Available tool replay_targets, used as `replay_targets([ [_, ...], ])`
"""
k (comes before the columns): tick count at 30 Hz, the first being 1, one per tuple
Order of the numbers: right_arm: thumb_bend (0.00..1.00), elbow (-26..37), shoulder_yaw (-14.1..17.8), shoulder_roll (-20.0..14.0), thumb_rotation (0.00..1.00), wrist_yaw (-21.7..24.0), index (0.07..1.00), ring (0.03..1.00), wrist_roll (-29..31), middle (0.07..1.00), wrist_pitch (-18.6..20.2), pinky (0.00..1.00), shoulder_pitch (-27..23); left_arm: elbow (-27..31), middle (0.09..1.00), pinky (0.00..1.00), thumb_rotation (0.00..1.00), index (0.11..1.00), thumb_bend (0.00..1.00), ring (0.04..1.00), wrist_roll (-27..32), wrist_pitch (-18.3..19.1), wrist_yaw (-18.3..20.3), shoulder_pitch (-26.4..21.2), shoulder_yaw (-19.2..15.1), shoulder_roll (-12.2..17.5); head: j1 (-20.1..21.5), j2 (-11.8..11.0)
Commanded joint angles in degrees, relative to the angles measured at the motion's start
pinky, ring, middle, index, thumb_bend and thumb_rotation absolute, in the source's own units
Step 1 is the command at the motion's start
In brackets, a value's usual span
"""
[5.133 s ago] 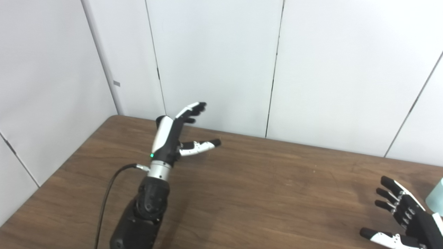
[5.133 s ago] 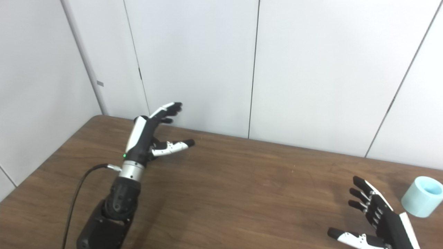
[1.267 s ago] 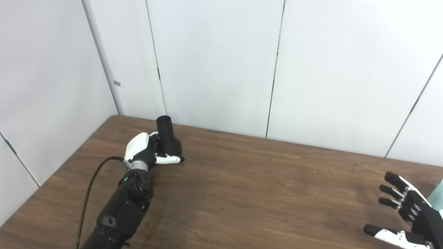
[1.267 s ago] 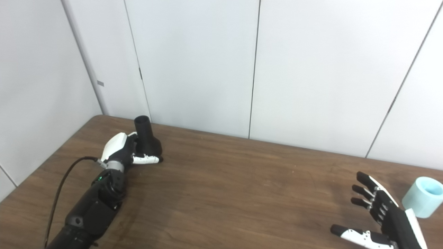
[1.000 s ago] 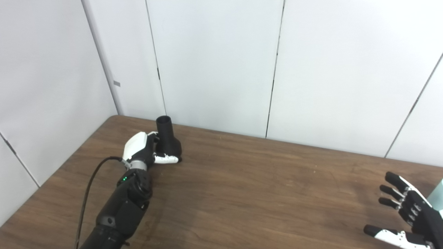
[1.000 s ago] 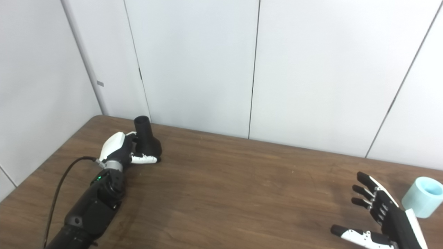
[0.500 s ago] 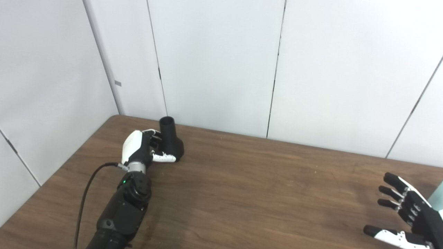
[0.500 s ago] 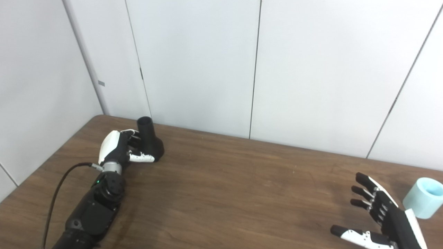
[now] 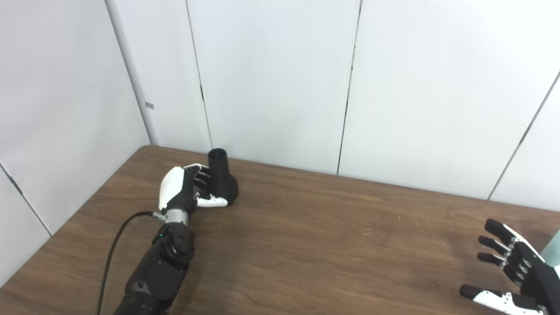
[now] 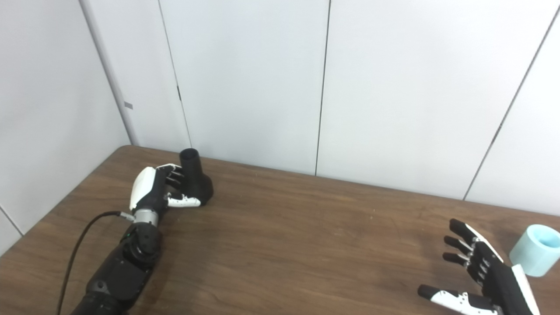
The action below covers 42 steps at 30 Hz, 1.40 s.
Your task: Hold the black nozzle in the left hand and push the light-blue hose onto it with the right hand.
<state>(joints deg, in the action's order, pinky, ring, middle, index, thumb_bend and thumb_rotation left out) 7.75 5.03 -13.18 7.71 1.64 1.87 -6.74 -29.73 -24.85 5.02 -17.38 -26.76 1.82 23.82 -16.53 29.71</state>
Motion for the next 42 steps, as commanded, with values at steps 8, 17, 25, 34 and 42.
replay_targets([
  [8,0.72,6.9,0.5,1.0,0.02,-1.9,0.855,0.856,-0.4,0.901,6.8,0.75,-1.3,5.9,0.467,0.92,0.0,0.497,0.53,0.588,-0.2,-1.8,12.0,-1.0,6.6,1.4,1.6,0.3],
  [17,0.73,7.3,0.0,1.6,0.03,-3.2,0.837,0.866,-2.7,0.9,8.8,0.8,-2.0,12.2,0.493,1.0,0.0,0.482,0.52,0.659,0.0,-3.2,24.9,-2.8,14.7,0.9,4.9,1.0],
  [25,0.74,5.3,-0.3,1.7,0.08,-3.4,0.841,0.841,-4.0,0.891,4.1,0.76,-1.9,12.4,0.505,1.0,0.0,0.474,0.52,0.682,0.8,-6.9,29.3,-3.4,17.9,-1.2,7.4,1.3],
  [34,0.76,3.4,-0.9,2.0,0.12,-3.9,0.85,0.828,-4.8,0.883,0.4,0.74,-2.3,14.4,0.507,1.0,0.0,0.468,0.52,0.664,1.3,-13.6,31.5,-1.4,22.7,-5.5,11.3,2.1],
  [42,0.78,2.6,-1.0,2.4,0.17,-4.1,0.847,0.82,-4.7,0.879,-0.4,0.73,-2.8,14.8,0.499,1.0,0.0,0.473,0.52,0.655,0.5,-15.6,33.3,-1.9,25.6,-6.4,14.1,2.9],
])
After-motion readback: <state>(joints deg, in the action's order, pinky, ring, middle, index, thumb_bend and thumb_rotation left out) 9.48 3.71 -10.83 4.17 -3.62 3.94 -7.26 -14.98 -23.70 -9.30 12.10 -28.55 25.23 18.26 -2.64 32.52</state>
